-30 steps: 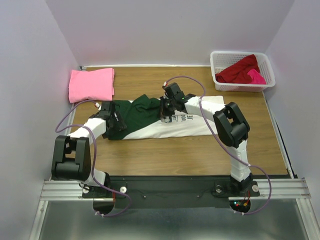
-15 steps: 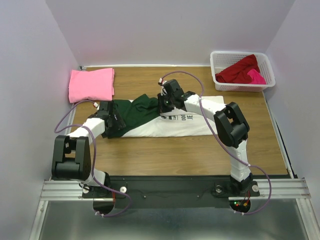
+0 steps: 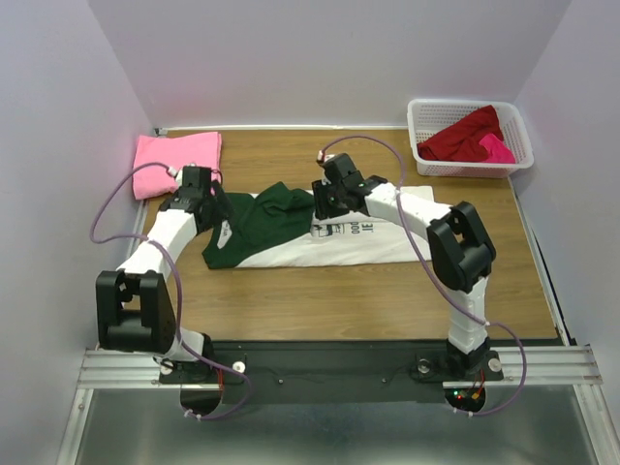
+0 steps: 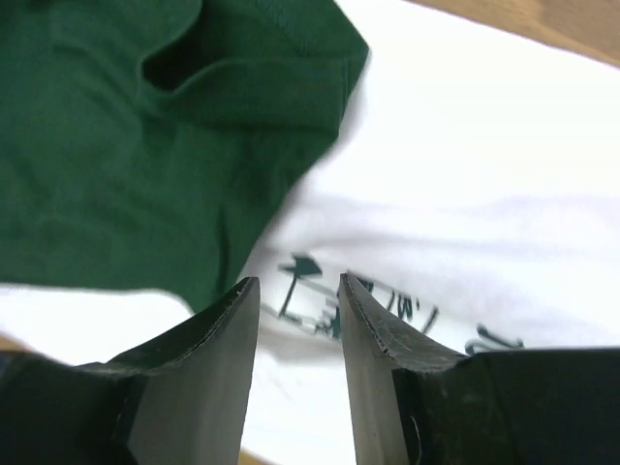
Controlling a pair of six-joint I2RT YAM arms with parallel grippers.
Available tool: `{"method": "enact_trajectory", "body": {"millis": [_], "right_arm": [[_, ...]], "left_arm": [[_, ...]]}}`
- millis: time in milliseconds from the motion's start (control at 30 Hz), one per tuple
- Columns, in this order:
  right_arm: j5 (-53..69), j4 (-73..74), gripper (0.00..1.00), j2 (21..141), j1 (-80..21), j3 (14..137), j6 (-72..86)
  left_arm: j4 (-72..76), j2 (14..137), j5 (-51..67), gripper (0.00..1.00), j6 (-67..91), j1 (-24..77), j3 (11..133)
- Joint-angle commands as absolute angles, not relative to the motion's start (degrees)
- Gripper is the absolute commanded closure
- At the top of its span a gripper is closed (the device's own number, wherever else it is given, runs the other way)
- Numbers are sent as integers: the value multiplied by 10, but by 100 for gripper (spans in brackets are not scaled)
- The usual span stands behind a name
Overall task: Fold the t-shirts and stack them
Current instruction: Fold the tshirt
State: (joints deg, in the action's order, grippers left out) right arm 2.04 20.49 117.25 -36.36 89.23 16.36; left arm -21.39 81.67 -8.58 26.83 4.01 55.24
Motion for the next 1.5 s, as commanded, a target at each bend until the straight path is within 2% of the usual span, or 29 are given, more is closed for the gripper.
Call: {"method": "enact_trajectory", "body": {"millis": [0,100,333,500,633,833,1033,1133,1300,1400,1467], "right_arm": [[-25,220,55,1085,-347,844,166],[-28,228,56,1035,-318,776,187],[-27,232,57,940,-234,633,216],[-40,236,57,916,-211,577,223],[-41,240,57,911,-199,541,229],[-38,275,57,921,-190,517,237],[-23,316,57,910,-189,492,245],[-25,334,57,886,-190,494,241],[18,345,57,852,-190,571,174],[49,341,57,862,-190,646,152],[90,326,57,892,-190,703,151]], "left_arm": [[-218,820,-68,13,271,96,636],[-215,854,-39,18,279,129,659],[-184,960,-22,38,288,155,713],[-178,1030,-10,43,287,165,744],[-177,1056,-43,44,290,162,751],[-196,1104,-87,44,304,106,791],[-221,1143,-102,40,294,90,847],[-221,1127,-104,31,294,89,848],[-203,1058,-85,13,263,90,823],[-165,1015,-62,6,214,91,810],[-137,1004,-30,5,174,91,809]]}}
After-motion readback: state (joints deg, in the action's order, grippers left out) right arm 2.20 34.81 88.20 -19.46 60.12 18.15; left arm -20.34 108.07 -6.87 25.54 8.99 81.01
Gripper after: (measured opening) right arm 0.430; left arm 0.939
